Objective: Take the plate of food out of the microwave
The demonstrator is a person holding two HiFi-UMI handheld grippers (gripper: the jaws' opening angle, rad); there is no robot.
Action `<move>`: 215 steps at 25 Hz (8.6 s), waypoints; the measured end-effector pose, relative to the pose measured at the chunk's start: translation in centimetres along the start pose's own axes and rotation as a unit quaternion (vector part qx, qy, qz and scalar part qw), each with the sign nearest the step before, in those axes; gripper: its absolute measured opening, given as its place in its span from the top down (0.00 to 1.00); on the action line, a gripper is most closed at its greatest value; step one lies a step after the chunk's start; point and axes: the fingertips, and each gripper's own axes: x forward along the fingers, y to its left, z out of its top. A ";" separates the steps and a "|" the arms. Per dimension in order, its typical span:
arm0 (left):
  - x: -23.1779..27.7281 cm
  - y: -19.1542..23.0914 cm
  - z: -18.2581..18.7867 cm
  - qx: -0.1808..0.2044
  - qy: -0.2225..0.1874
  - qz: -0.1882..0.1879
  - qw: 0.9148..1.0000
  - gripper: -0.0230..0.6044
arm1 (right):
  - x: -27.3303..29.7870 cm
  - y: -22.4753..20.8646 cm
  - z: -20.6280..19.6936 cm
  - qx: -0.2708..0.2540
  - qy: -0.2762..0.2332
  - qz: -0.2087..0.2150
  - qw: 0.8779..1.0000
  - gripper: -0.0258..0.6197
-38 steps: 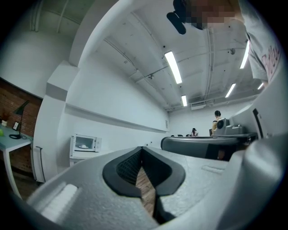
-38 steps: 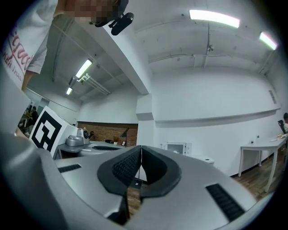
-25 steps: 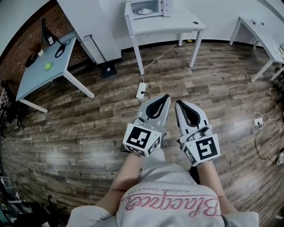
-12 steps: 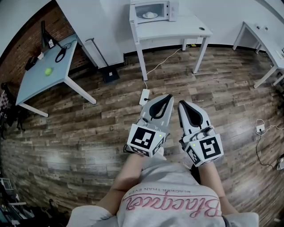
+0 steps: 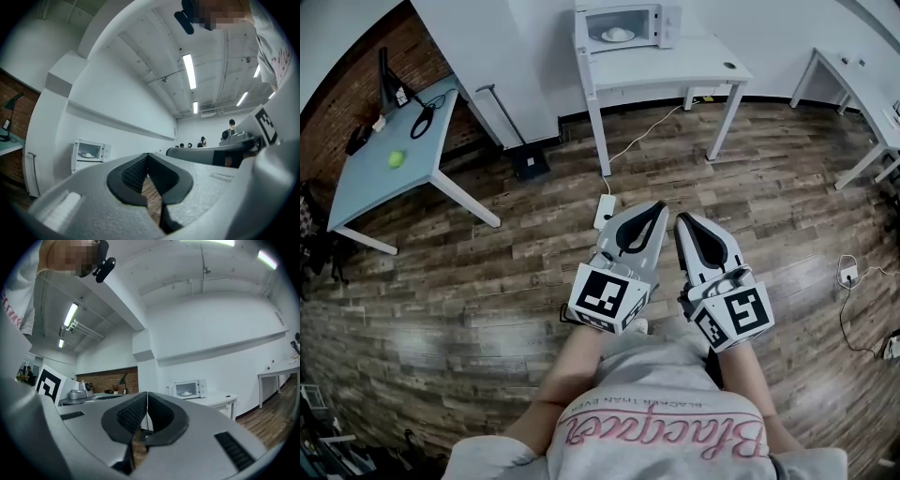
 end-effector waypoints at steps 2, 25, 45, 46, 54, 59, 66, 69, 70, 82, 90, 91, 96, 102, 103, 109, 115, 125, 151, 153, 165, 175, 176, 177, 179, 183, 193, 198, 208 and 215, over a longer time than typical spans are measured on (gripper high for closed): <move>0.0 0.3 0.1 -0.003 -0.002 0.002 1.000 0.96 | 0.3 0.0 0.0 -0.001 0.002 0.002 1.000 0.94; 3.4 3.1 -0.1 -0.005 -0.004 0.020 1.000 0.96 | 3.6 -3.5 -0.8 0.003 -0.003 0.008 1.000 0.94; 12.0 8.3 -1.2 -0.003 0.006 0.038 0.999 0.96 | 11.4 -10.4 -0.3 -0.020 -0.002 0.034 0.999 0.94; 12.6 8.5 -1.3 -0.002 0.006 0.039 0.999 0.96 | 11.8 -10.9 -0.3 -0.018 -0.002 0.035 0.999 0.94; 17.7 11.2 -0.6 0.004 0.002 0.059 0.998 0.96 | 15.5 -14.7 -0.2 -0.024 0.020 0.067 0.997 0.94; 20.8 12.5 -0.8 0.002 0.008 0.071 0.997 0.95 | 17.5 -17.5 0.4 -0.020 0.014 0.077 0.997 0.94; 25.9 13.9 -0.7 0.011 0.007 0.075 0.997 0.96 | 19.9 -21.6 1.0 -0.030 0.010 0.088 0.996 0.94; 28.0 14.5 -1.0 0.009 0.008 0.079 0.997 0.96 | 20.8 -23.4 0.6 -0.035 0.017 0.091 0.995 0.94; 28.7 14.6 -1.1 0.008 0.008 0.082 0.997 0.96 | 21.1 -24.1 0.6 -0.036 0.018 0.094 0.995 0.94; 33.2 16.1 -1.7 0.007 0.004 0.120 0.993 0.96 | 23.9 -28.6 0.7 -0.028 0.020 0.133 0.991 0.94; 34.5 17.1 -1.9 0.018 0.009 0.122 0.992 0.96 | 25.1 -29.9 0.6 -0.014 0.009 0.138 0.990 0.94; 34.7 17.3 -1.9 0.018 0.008 0.121 0.992 0.96 | 25.3 -30.0 0.7 -0.017 0.009 0.138 0.990 0.94; 35.7 17.8 -2.2 0.017 0.008 0.116 0.993 0.96 | 26.0 -30.7 0.2 -0.020 0.015 0.137 0.990 0.94; 36.6 19.5 -2.7 0.015 0.009 0.118 0.993 0.96 | 27.5 -31.5 -0.1 -0.022 0.015 0.129 0.991 0.94; 36.8 19.9 -2.7 0.014 0.009 0.119 0.993 0.96 | 27.9 -31.6 -0.2 -0.023 0.016 0.128 0.991 0.94; 38.8 22.3 -3.4 0.006 0.002 0.114 0.993 0.96 | 30.3 -32.8 -1.1 -0.029 0.022 0.122 0.992 0.94; 40.9 25.4 -3.8 0.000 0.001 0.115 0.993 0.96 | 33.6 -34.0 -1.4 -0.030 0.027 0.123 0.992 0.94; 44.0 31.1 -4.6 -0.013 0.003 0.122 0.992 0.96 | 39.7 -35.7 -1.6 -0.036 0.021 0.127 0.991 0.94; 52.6 46.1 -7.1 -0.034 0.038 0.156 0.986 0.96 | 56.4 -41.4 -2.5 -0.053 0.030 0.165 0.984 0.94; 53.3 47.4 -7.4 -0.030 0.047 0.169 0.984 0.96 | 57.7 -42.3 -3.0 -0.048 0.040 0.159 0.985 0.94; 55.8 53.0 -8.2 -0.041 0.040 0.178 0.982 0.96 | 65.2 -44.9 -5.2 0.024 0.051 0.135 0.989 0.94; 56.4 55.5 -8.3 -0.051 0.034 0.175 0.983 0.96 | 68.0 -45.6 -5.8 0.044 0.066 0.116 0.990 0.94; 56.3 55.8 -8.4 -0.053 0.033 0.177 0.982 0.96 | 68.2 -45.8 -6.0 0.044 0.070 0.108 0.991 0.94; 56.3 56.0 -8.5 -0.054 0.033 0.179 0.982 0.96 | 68.3 -46.1 -6.4 0.045 0.079 0.099 0.991 0.94; 56.1 56.4 -8.7 -0.058 0.034 0.184 0.981 0.96 | 68.6 -46.7 -7.4 0.053 0.100 0.081 0.990 0.94; 55.7 57.1 -9.4 -0.066 0.035 0.196 0.978 0.96 | 69.1 -47.4 -8.8 0.068 0.121 0.071 0.988 0.94; 56.0 59.5 -10.7 -0.065 0.029 0.232 0.970 0.96 | 71.6 -47.7 -11.7 0.133 0.128 0.125 0.975 0.66; 56.6 60.9 -11.4 -0.065 0.034 0.246 0.966 0.96 | 73.2 -48.4 -13.6 0.177 0.148 0.128 0.965 0.70; 58.2 62.3 -13.7 -0.060 0.063 0.260 0.962 0.96 | 76.6 -51.6 -20.3 0.271 0.216 0.059 0.936 0.70; 58.7 63.1 -14.8 -0.060 0.078 0.265 0.959 0.96 | 78.6 -52.4 -23.3 0.367 0.239 0.044 0.898 0.71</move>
